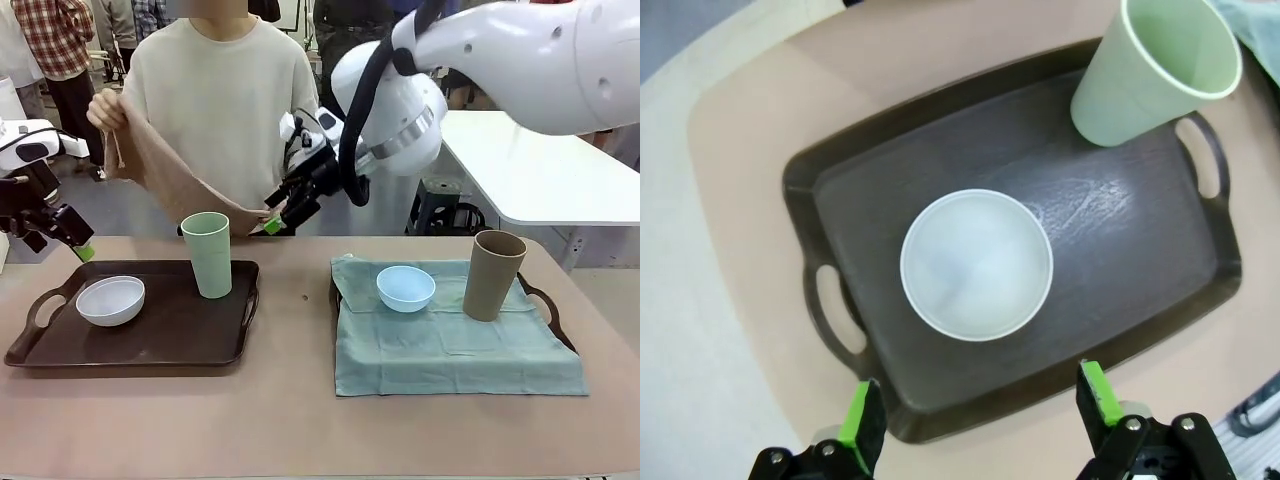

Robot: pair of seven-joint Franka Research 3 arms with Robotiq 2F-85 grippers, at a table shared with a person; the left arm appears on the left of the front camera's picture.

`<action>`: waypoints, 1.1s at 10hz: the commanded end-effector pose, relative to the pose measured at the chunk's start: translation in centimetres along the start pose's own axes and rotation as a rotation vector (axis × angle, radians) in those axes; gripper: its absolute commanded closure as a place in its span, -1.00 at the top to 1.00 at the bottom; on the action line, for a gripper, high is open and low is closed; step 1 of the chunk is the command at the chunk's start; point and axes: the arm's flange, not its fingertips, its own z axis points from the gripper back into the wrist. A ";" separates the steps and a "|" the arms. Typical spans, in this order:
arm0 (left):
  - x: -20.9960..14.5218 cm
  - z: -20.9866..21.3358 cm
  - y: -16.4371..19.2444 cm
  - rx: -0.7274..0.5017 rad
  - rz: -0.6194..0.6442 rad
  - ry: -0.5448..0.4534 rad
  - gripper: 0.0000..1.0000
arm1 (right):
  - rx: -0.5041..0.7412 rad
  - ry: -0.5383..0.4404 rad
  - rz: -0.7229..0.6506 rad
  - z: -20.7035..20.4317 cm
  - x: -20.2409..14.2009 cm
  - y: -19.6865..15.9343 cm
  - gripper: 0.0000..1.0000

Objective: Set up a tray with a mat and arrange the tableware.
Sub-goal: Pick up the Picnic Bowl and Reusable plastic cup from the Handle tray in front of the human's position and hold them in the air.

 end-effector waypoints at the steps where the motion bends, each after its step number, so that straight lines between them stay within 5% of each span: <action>1: -0.7 -1.2 1.4 0.030 -0.008 -0.026 1.00 | 0.048 -0.026 0.001 -2.0 -2.4 -1.1 1.00; 6: -0.8 -3.7 5.4 -0.019 -0.011 -0.068 1.00 | 0.027 -0.021 -0.032 -8.2 -4.6 -2.5 1.00; 11: -0.1 -6.8 5.0 -0.030 -0.063 -0.024 1.00 | 0.016 -0.008 -0.038 -11.1 -4.6 -4.0 1.00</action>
